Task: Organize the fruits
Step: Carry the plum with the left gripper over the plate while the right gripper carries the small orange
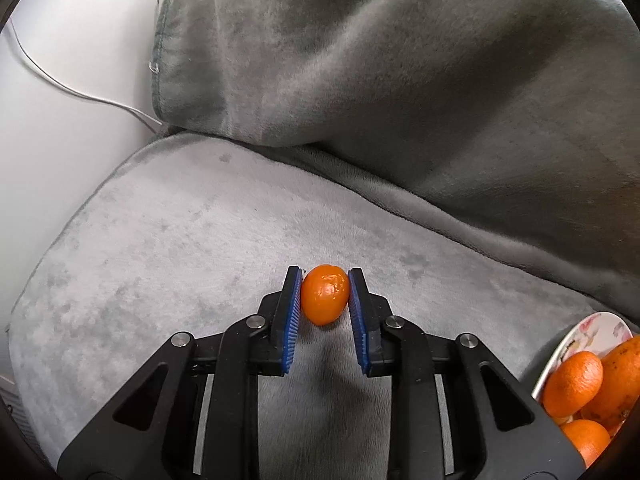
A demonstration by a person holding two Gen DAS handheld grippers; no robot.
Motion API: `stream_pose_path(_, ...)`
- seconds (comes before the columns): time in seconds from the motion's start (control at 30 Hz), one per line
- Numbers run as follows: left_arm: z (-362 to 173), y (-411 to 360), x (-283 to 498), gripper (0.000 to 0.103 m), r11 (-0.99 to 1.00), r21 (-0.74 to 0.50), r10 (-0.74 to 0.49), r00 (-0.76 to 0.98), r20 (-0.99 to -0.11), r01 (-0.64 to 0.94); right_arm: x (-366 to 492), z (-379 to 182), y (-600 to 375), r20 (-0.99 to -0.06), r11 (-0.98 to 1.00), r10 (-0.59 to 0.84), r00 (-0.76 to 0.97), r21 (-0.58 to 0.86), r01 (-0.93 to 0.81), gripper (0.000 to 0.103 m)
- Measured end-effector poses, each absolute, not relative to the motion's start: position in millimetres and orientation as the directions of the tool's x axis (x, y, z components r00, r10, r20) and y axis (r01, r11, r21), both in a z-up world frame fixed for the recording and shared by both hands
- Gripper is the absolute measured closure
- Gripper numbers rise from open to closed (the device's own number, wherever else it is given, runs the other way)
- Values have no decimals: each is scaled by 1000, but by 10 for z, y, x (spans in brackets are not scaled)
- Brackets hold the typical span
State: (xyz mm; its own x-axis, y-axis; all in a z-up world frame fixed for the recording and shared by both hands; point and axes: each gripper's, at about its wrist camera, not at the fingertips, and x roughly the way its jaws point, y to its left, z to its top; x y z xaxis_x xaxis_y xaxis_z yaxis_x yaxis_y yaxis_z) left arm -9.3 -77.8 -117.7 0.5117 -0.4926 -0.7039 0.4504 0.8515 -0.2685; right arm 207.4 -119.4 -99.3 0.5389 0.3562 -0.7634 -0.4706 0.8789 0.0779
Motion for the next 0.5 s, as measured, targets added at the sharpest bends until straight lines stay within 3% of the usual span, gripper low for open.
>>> stream_pose_path(0.5,-990,-625,-17,82,871,-258,-474,578,-664,418,1682,-504,-1695,-684,874,418,598,124,-469,79)
